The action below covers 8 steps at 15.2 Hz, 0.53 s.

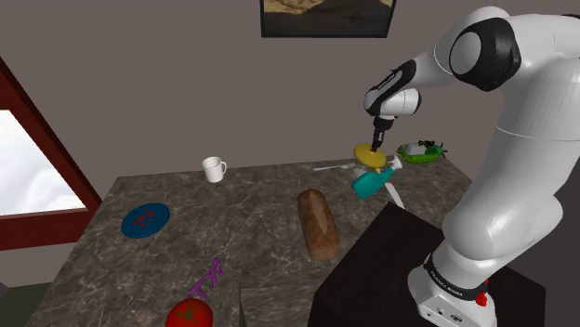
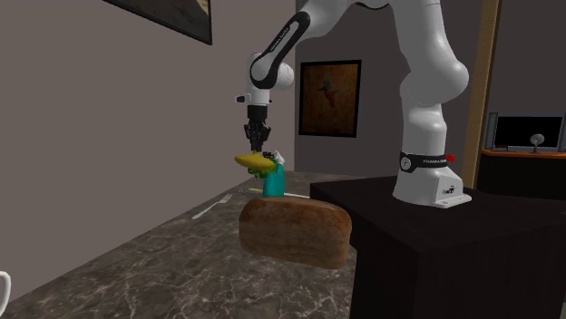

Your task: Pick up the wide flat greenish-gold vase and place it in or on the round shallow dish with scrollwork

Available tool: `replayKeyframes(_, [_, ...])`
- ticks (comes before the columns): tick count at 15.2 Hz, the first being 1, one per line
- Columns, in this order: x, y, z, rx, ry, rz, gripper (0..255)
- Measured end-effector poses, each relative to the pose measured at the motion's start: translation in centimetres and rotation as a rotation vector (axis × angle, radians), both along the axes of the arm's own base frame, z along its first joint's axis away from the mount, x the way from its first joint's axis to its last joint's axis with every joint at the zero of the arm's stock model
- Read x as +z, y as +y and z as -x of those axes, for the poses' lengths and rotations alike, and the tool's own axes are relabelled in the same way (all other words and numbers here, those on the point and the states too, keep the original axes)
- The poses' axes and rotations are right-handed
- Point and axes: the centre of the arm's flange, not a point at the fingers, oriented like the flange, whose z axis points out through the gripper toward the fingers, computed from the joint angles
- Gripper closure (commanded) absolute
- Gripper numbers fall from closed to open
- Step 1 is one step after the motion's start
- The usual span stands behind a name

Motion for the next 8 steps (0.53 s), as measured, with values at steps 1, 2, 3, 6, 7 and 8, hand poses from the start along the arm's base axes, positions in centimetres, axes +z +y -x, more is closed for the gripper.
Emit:
replayKeyframes(1, [-0.6, -0.1, 0.0, 0.0, 0.0, 0.0, 255])
replayKeyframes(2, [-1.1, 0.0, 0.1, 0.0, 0.0, 0.0, 255])
replayKeyframes(3, [-1.7, 0.0, 0.1, 0.0, 0.0, 0.0, 255])
replayKeyframes(6, [-3.3, 0.1, 0.0, 0.0, 0.0, 0.0, 255])
replayKeyframes(7, [-3.8, 0.1, 0.0, 0.0, 0.0, 0.0, 255])
replayKeyframes(8, [-4.4, 0.1, 0.0, 0.0, 0.0, 0.0, 255])
